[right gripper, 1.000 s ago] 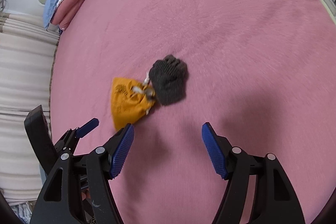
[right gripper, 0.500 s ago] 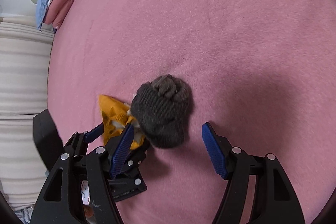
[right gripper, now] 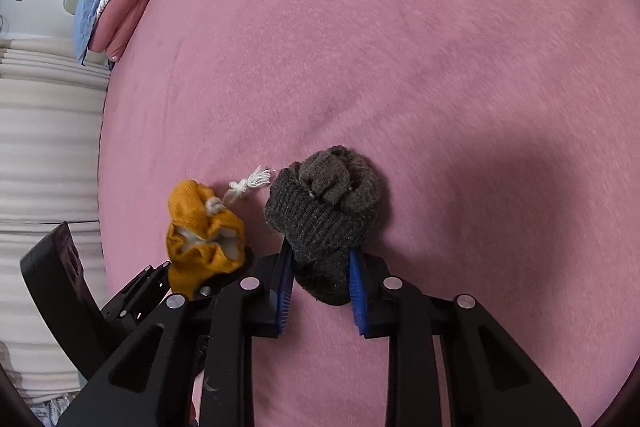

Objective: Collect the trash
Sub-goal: 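Grasp the yellow pouch with the left tool while the right tool grasps the grey sock, then carry the pouch and grey sock to the yellow bin and open both tools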

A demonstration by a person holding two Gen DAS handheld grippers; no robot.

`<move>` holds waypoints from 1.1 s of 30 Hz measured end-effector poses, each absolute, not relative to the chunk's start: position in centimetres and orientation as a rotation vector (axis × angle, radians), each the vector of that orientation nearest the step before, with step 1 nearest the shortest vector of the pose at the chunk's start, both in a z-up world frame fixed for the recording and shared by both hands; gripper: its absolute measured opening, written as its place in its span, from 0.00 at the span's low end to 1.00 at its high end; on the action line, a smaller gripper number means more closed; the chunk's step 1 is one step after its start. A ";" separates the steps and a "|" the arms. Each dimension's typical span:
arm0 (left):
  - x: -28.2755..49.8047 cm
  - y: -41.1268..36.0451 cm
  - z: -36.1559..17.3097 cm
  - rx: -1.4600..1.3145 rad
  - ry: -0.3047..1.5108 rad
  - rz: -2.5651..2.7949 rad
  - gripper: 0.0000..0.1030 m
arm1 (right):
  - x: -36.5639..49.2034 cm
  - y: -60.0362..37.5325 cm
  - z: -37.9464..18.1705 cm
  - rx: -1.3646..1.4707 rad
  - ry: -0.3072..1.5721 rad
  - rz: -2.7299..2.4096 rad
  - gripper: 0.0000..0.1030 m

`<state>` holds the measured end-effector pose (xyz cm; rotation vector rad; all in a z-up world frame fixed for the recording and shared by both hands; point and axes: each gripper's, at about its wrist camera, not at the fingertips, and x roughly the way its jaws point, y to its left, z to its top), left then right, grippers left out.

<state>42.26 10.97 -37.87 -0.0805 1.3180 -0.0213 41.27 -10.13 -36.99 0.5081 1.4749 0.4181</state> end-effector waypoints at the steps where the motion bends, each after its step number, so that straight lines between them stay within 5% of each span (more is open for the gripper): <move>1: 41.9 11.0 -37.7 -0.094 1.318 -0.026 0.45 | 40.9 -10.4 -36.9 0.514 1.475 0.416 0.23; 7: 38.9 10.7 -36.0 -0.178 1.323 -0.082 0.34 | 37.4 -12.4 -35.6 0.509 1.468 0.405 0.23; 33: 22.5 -7.2 -30.2 -0.339 1.418 -0.375 0.33 | 16.8 -30.5 -26.7 0.676 1.341 0.222 0.23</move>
